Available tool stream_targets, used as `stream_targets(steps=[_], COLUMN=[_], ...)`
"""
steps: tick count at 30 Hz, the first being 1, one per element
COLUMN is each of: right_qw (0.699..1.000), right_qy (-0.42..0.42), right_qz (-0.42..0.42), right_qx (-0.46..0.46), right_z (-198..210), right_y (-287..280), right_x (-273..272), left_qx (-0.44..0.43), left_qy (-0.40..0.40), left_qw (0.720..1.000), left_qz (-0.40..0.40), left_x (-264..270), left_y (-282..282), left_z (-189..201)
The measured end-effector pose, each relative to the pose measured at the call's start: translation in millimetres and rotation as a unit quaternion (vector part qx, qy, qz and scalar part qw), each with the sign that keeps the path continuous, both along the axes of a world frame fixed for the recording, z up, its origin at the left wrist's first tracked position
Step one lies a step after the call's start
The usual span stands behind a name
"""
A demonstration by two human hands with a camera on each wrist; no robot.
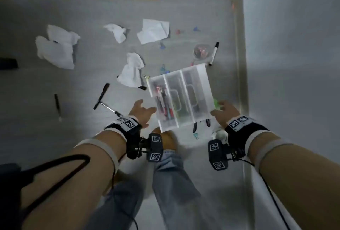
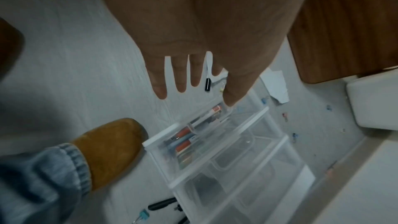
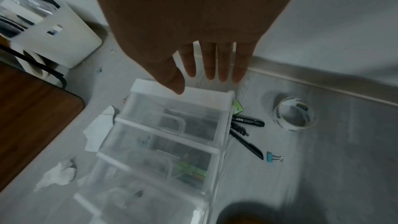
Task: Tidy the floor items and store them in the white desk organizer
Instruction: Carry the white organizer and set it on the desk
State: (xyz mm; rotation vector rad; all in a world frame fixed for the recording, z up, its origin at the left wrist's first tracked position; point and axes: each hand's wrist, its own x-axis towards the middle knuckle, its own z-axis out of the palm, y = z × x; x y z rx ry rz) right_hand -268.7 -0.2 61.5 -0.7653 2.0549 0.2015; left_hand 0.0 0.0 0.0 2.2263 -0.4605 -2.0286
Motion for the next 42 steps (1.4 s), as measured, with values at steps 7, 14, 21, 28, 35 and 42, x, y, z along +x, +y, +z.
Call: stream_targets(steps=[7,14,21,28,35,42], right_qw=[0.999,0.995,0.964,0.866,0.707,0.586], right_qy=[-0.006,0.006,-0.115,-0.186,-0.191,-0.229], right_qz=[0.042,0.065,0.146,0.303,0.506,0.627], right_qx=[0.018,-0.079,-0.192,-0.351,-0.456,-0.46], right_z=[-57,11,200,444,643,723], right_y=[-13,-17,-75,-147,-142,-62], right_x=[-3,15,91,206,338,502], left_qx=[0.008,0.027,-0.071,-0.237,-0.342,-0.385], left_qy=[0.024,0.038,-0.006,-0.029,-0.034,-0.311], left_qw=[0.999,0.998,0.987,0.927,0.853,0.804], left_qz=[0.028,0.042,0.143,0.287,0.393,0.33], left_x=[-20,8,93,185,269,402], left_y=[-1,3,-11,-22,48,193], left_z=[-43,42,255,482,649,715])
